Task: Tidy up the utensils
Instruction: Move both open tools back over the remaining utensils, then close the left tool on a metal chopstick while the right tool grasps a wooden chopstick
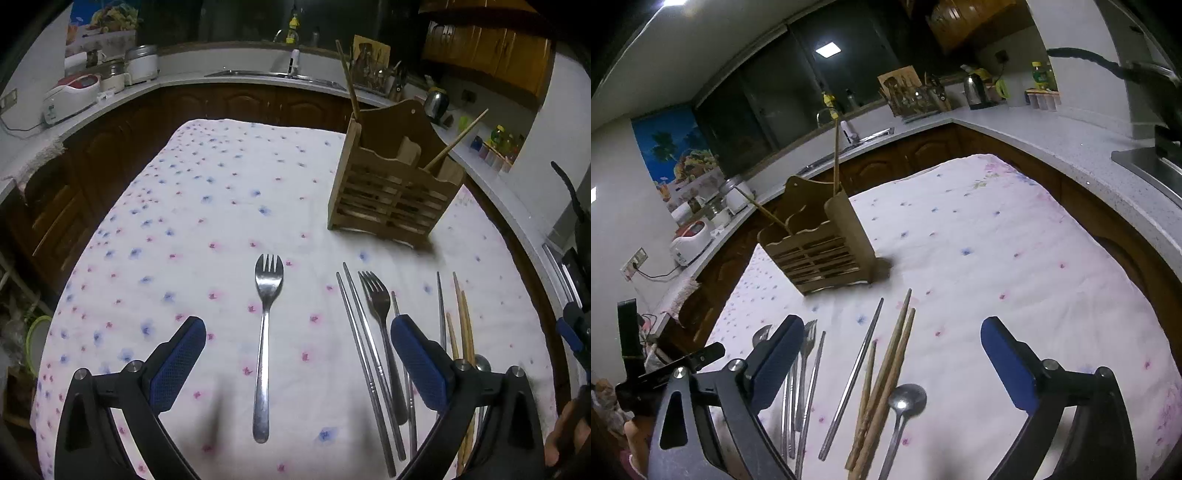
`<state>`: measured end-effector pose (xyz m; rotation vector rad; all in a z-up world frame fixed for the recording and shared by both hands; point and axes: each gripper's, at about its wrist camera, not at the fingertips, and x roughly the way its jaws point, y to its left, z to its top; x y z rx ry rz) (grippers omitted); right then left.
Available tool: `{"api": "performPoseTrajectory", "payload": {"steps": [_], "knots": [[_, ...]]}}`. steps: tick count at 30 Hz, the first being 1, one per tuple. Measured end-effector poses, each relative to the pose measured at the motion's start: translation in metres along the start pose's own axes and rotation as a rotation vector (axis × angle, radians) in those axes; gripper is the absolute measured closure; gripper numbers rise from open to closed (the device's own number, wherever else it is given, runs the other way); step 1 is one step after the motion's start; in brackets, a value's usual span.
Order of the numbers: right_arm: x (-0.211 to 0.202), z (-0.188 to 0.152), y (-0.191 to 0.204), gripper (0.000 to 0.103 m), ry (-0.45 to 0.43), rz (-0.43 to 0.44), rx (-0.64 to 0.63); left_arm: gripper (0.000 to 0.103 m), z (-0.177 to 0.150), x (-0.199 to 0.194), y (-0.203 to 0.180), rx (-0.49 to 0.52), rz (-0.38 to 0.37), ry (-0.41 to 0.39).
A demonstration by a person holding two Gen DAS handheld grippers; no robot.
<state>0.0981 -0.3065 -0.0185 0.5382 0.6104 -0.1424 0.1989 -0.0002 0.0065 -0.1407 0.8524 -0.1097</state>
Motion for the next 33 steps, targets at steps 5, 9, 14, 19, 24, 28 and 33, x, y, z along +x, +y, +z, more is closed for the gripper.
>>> {"api": "performPoseTrajectory", "payload": {"steps": [5,9,14,19,24,28,33], "knots": [[0.012,0.003,0.000,0.013,0.023,-0.011,-0.008,0.005,0.005,0.016,-0.005,0.009,0.005,0.021],[0.028,0.003,0.003,0.025,0.060,-0.018,-0.019,0.011,0.008,0.025,-0.008,0.016,0.005,0.034],[0.048,0.005,0.007,0.043,0.112,-0.016,-0.037,0.027,0.016,0.046,-0.013,0.023,0.017,0.068],[0.073,0.010,0.008,0.060,0.179,-0.021,-0.044,0.037,0.027,0.071,-0.018,0.018,0.006,0.117],[0.096,0.015,0.008,0.061,0.228,-0.031,-0.045,0.048,0.038,0.100,-0.022,0.014,-0.020,0.179],[0.112,0.019,0.008,0.061,0.246,-0.044,-0.054,0.053,0.043,0.124,-0.023,0.013,-0.013,0.227],[0.129,0.023,0.003,0.061,0.269,-0.059,-0.053,0.054,0.045,0.141,-0.026,0.020,-0.019,0.245]]}}
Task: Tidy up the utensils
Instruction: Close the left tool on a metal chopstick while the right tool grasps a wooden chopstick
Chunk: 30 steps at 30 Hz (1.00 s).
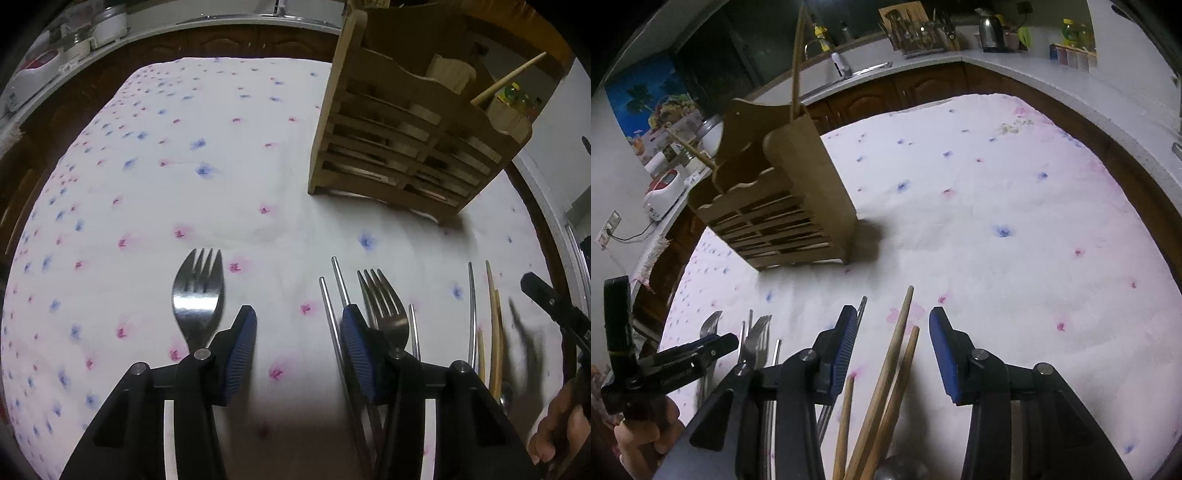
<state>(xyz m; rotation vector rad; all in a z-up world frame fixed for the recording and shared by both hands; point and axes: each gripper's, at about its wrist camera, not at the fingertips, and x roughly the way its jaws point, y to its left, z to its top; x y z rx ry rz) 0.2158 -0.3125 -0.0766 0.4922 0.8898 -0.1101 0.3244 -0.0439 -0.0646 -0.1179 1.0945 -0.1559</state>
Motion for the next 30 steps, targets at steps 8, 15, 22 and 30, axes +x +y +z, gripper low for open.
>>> {"api": "performPoseTrajectory", "payload": {"steps": [8,15,22,30], "knots": [[0.016,0.007,-0.003,0.062,0.026,-0.021,-0.010,0.065,0.002,0.010,-0.014,0.071,0.061,-0.012],[0.036,0.004,0.000,0.081,0.082,-0.040,-0.037,0.086,-0.003,0.014,-0.031,0.214,0.077,0.007],[0.046,0.007,0.009,0.081,0.094,-0.073,-0.084,0.087,0.008,0.021,-0.031,0.227,0.054,0.036],[0.050,0.009,0.010,0.093,0.092,-0.097,-0.106,0.098,0.007,0.020,-0.037,0.283,0.029,0.000]]}}
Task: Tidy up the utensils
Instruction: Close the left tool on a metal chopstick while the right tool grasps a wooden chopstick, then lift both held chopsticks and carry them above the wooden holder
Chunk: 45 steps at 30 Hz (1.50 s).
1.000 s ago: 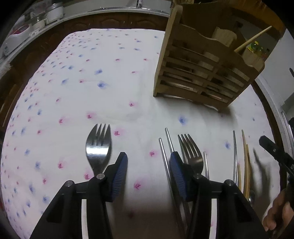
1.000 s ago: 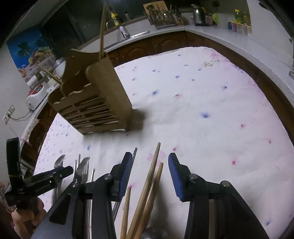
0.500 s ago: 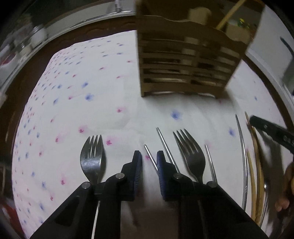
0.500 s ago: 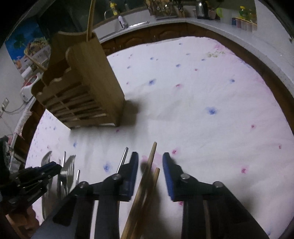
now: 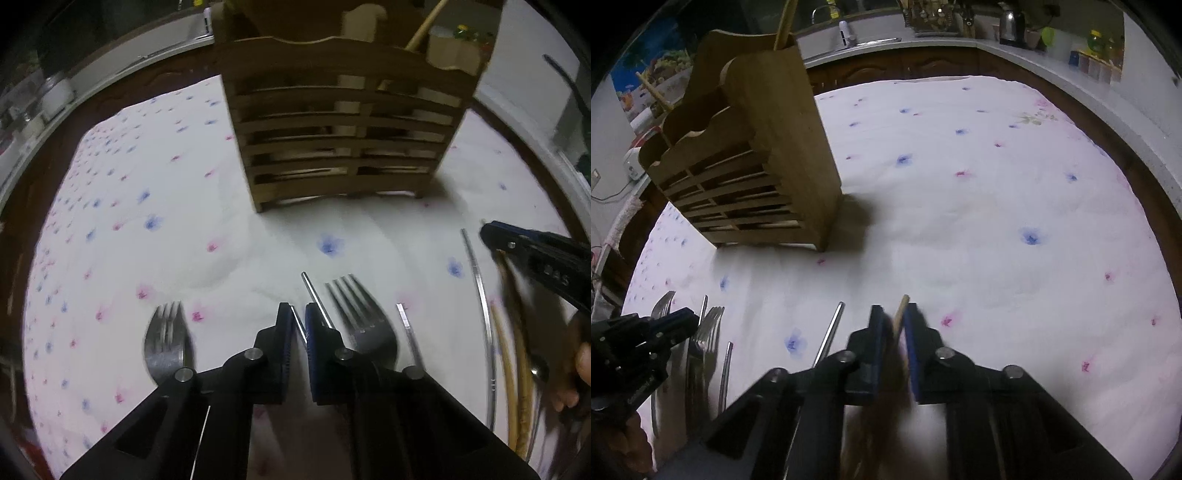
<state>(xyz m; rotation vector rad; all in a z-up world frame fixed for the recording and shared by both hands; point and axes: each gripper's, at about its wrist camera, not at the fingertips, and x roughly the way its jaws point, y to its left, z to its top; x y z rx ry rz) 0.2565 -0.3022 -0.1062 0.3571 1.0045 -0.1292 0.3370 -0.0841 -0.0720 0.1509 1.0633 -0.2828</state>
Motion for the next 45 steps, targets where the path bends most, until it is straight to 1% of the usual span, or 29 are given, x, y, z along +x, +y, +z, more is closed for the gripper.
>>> {"api": "performPoseTrajectory", "payload": {"steps": [3,6,9,12,14,18,21,24,27,31,35,38,41,45], "knots": [[-0.001,0.000,-0.005,0.094,0.003,0.026,0.021,0.098,-0.002,-0.002,0.001,0.010,-0.011,0.022],[-0.001,0.000,-0.004,0.094,0.000,0.021,0.019,0.095,-0.001,-0.002,0.007,-0.011,-0.010,0.053],[0.000,0.000,-0.007,0.094,-0.002,0.036,0.030,0.094,0.001,-0.004,0.009,-0.021,0.001,0.065],[0.000,0.000,-0.009,0.094,-0.003,0.049,0.037,0.094,0.003,-0.004,0.003,-0.006,0.031,0.060],[0.000,0.000,-0.010,0.094,-0.004,0.052,0.038,0.098,0.005,-0.003,-0.002,0.000,0.030,0.047],[-0.002,0.001,-0.012,0.096,-0.010,0.074,0.060,0.100,0.001,-0.007,-0.001,-0.010,0.030,0.035],[-0.014,-0.001,-0.012,0.096,-0.035,0.101,0.066,0.101,-0.005,-0.026,0.004,-0.025,0.022,-0.008],[-0.034,-0.002,-0.007,0.097,-0.072,0.132,0.066,0.101,-0.011,-0.053,0.011,-0.042,-0.007,-0.060],[-0.062,-0.004,0.000,0.097,-0.119,0.155,0.049,0.101,-0.021,-0.091,0.018,-0.064,-0.046,-0.134],[-0.101,-0.010,0.013,0.098,-0.180,0.187,0.021,0.101,-0.036,-0.132,0.024,-0.077,-0.075,-0.214],[-0.137,-0.018,0.024,0.098,-0.234,0.212,-0.001,0.101,-0.058,-0.179,0.030,-0.088,-0.102,-0.295],[-0.163,-0.023,0.033,0.098,-0.273,0.223,-0.022,0.101,-0.078,-0.212,0.035,-0.091,-0.121,-0.343],[-0.185,-0.029,0.041,0.098,-0.305,0.235,-0.039,0.101,-0.094,-0.235,0.039,-0.093,-0.128,-0.382],[-0.206,-0.035,0.046,0.098,-0.342,0.233,-0.060,0.101,-0.111,-0.254,0.044,-0.106,-0.131,-0.416]]}}
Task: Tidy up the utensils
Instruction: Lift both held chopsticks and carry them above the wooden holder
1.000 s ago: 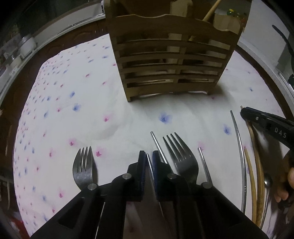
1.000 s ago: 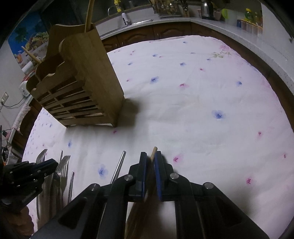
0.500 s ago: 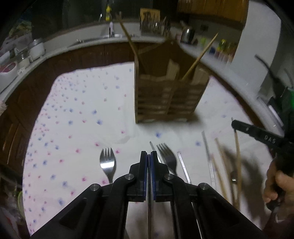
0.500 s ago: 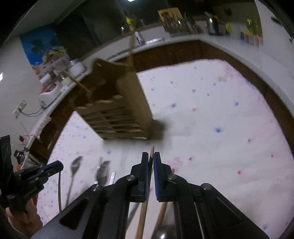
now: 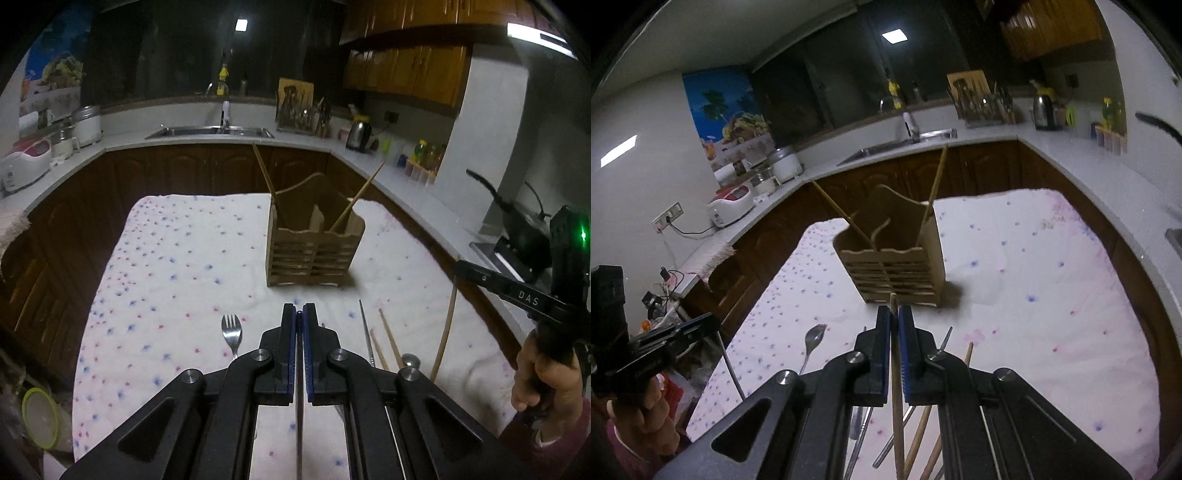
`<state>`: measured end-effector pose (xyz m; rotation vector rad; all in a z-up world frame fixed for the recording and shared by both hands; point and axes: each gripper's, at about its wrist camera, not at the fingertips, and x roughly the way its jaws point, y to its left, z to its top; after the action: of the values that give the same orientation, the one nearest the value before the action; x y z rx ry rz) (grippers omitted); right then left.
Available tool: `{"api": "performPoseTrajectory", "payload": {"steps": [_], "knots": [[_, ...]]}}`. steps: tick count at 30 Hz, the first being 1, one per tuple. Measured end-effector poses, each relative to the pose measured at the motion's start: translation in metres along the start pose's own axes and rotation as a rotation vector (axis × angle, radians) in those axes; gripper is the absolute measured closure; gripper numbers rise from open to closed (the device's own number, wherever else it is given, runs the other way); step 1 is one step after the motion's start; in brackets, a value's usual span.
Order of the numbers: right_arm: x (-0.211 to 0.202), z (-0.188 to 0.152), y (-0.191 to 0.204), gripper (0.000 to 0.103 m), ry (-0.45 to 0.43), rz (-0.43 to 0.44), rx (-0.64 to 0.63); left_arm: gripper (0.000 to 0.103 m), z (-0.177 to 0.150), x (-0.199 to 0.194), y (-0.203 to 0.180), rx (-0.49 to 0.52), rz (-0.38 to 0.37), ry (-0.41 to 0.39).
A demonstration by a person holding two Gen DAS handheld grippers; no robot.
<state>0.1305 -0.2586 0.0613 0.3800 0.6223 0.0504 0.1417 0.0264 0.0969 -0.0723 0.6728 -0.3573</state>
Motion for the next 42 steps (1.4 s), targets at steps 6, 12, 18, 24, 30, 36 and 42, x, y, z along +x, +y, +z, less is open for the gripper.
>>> {"api": "performPoseTrajectory", "payload": {"steps": [6,12,18,24,30,36,42], "knots": [[-0.018,0.001,0.004,0.098,-0.036,-0.002,-0.010,0.101,-0.005,-0.023,0.004,-0.018,-0.007,-0.048],[-0.025,0.002,0.003,0.098,-0.053,-0.002,-0.006,0.101,-0.003,-0.030,0.009,-0.035,-0.012,-0.083],[-0.035,0.011,0.007,0.098,-0.088,0.004,-0.012,0.101,0.004,-0.036,0.013,-0.039,-0.001,-0.141],[-0.042,0.025,0.009,0.098,-0.136,0.001,-0.017,0.101,0.013,-0.036,0.021,-0.069,-0.009,-0.208],[-0.041,0.043,0.007,0.098,-0.189,-0.003,-0.016,0.101,0.024,-0.026,0.029,-0.108,-0.015,-0.286],[-0.035,0.067,0.002,0.098,-0.238,-0.010,-0.013,0.101,0.039,-0.006,0.035,-0.139,-0.012,-0.366],[-0.026,0.103,-0.006,0.098,-0.305,-0.021,-0.001,0.101,0.053,0.022,0.046,-0.178,-0.017,-0.435]]}}
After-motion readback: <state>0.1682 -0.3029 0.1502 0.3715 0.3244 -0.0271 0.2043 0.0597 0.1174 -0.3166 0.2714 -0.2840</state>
